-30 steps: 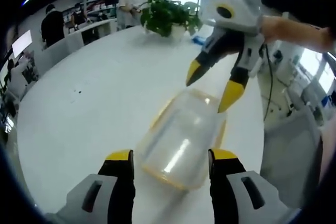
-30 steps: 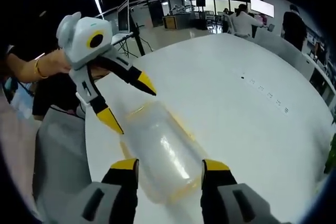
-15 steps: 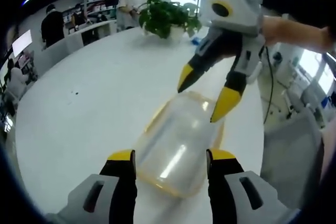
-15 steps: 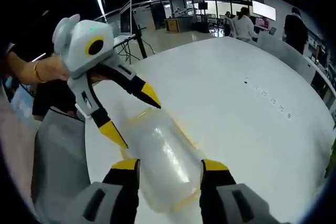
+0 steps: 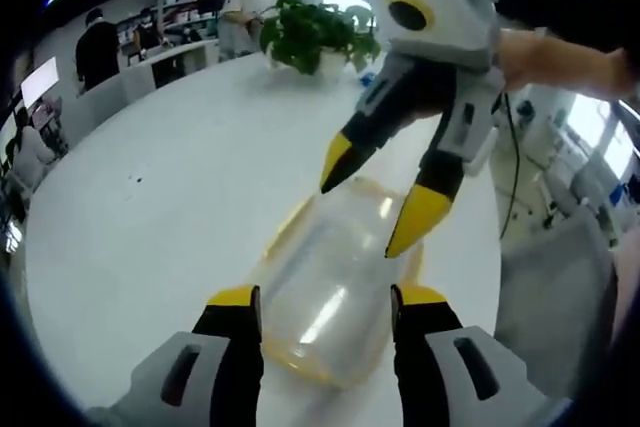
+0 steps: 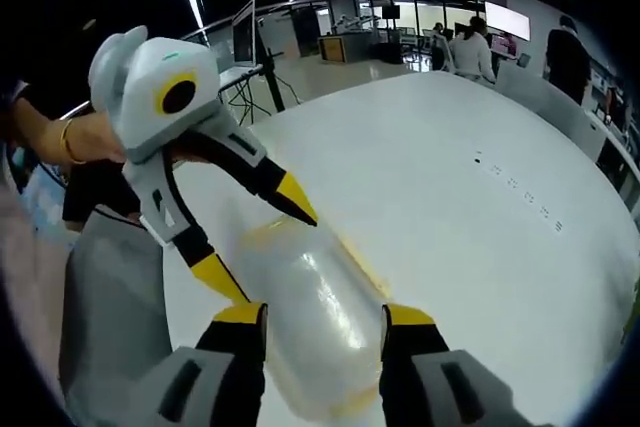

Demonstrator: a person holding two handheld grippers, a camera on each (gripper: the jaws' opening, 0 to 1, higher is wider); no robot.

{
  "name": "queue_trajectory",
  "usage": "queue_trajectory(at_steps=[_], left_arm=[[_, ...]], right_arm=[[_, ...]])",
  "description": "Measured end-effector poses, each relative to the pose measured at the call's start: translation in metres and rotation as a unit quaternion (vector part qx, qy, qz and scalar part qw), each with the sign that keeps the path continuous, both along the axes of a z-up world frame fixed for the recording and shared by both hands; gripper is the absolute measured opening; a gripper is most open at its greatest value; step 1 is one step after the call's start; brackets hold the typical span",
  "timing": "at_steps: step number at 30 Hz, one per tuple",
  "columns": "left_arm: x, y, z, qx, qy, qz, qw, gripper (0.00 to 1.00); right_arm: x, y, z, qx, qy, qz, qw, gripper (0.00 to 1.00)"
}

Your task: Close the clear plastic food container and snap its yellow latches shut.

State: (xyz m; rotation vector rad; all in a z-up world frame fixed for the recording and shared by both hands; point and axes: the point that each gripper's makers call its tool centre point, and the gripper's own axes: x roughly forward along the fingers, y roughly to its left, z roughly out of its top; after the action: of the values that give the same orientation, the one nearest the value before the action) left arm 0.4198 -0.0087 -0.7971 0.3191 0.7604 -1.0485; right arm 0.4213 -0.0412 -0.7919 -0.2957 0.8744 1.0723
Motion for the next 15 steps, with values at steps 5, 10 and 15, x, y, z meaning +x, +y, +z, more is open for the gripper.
queue_trajectory(at_steps=[5, 10, 15], left_arm=[[-0.001, -0.005, 0.000, -0.005, -0.002, -0.001, 1.0000, 0.47], [-0.003, -0.007, 0.000, -0.008, -0.002, -0.004, 1.0000, 0.43], [-0.007, -0.010, 0.000, -0.012, 0.001, -0.008, 0.9999, 0.42]], right_arm=[[0.000, 0.005, -0.001, 0.003, 0.001, 0.002, 1.0000, 0.43], [0.001, 0.008, -0.001, 0.006, 0.003, 0.002, 1.0000, 0.42], [0.001, 0.013, -0.002, 0.009, 0.004, 0.003, 0.9999, 0.42]])
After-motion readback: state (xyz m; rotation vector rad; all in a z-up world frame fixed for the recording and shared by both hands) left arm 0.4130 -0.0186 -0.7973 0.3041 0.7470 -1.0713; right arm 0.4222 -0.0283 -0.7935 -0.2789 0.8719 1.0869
